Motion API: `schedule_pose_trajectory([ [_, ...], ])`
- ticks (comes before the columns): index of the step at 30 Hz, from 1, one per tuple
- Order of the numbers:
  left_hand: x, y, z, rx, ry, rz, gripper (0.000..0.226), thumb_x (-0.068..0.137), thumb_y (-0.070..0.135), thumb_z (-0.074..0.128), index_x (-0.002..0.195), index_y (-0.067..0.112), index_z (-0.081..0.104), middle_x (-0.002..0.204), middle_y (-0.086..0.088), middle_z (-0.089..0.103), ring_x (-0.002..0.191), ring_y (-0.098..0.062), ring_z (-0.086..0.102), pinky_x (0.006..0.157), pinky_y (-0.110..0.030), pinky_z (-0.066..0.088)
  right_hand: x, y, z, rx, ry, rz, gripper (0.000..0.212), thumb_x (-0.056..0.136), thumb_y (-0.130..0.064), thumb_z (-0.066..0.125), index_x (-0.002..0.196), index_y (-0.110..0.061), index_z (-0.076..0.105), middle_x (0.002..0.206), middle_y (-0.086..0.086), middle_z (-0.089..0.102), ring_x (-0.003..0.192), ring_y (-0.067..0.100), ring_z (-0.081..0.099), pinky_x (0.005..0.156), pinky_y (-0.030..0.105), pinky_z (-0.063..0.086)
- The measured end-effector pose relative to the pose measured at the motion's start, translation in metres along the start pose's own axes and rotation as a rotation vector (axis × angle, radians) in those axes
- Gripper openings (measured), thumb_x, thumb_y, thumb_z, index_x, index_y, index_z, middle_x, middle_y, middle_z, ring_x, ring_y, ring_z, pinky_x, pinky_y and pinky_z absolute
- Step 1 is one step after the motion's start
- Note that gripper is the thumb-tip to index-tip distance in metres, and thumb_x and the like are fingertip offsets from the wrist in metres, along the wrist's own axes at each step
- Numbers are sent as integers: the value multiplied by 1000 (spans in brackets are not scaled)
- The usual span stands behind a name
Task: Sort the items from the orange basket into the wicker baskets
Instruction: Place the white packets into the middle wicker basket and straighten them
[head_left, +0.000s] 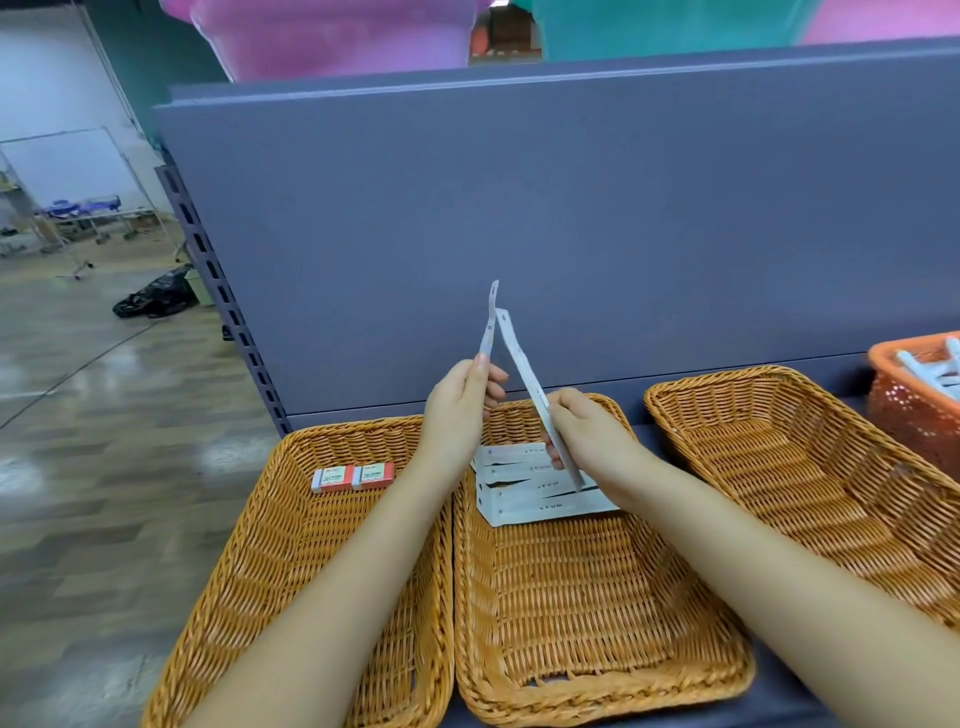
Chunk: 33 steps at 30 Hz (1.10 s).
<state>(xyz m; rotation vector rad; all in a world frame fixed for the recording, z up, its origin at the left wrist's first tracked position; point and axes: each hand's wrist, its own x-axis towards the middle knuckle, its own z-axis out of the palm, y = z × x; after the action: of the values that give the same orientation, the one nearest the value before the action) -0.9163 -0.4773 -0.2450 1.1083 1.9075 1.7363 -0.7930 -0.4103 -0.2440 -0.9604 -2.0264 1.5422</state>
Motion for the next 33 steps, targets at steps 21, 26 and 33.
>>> schedule_pose_trajectory([
  [21,-2,8,-1,49,19,24,32,101,36,35,81,22,56,69,4,49,66,-8,46,62,-24,42,-5,34,-29,-904,-399,-225,10,94,-22,52,87,-18,58,84,-10,52,84,12,51,76,25,41],
  [26,-1,8,-1,45,14,21,32,101,35,35,82,21,56,69,4,49,66,-8,46,63,-25,42,-5,47,-15,-958,-348,-267,9,94,-20,51,85,-20,52,91,-5,50,87,10,45,76,22,36],
  [33,-1,9,1,36,2,15,31,101,36,37,83,21,57,70,3,48,67,-8,46,64,-25,42,-7,52,-7,-1004,-291,-336,8,91,-20,53,89,-16,59,94,0,55,95,16,50,83,29,43],
])
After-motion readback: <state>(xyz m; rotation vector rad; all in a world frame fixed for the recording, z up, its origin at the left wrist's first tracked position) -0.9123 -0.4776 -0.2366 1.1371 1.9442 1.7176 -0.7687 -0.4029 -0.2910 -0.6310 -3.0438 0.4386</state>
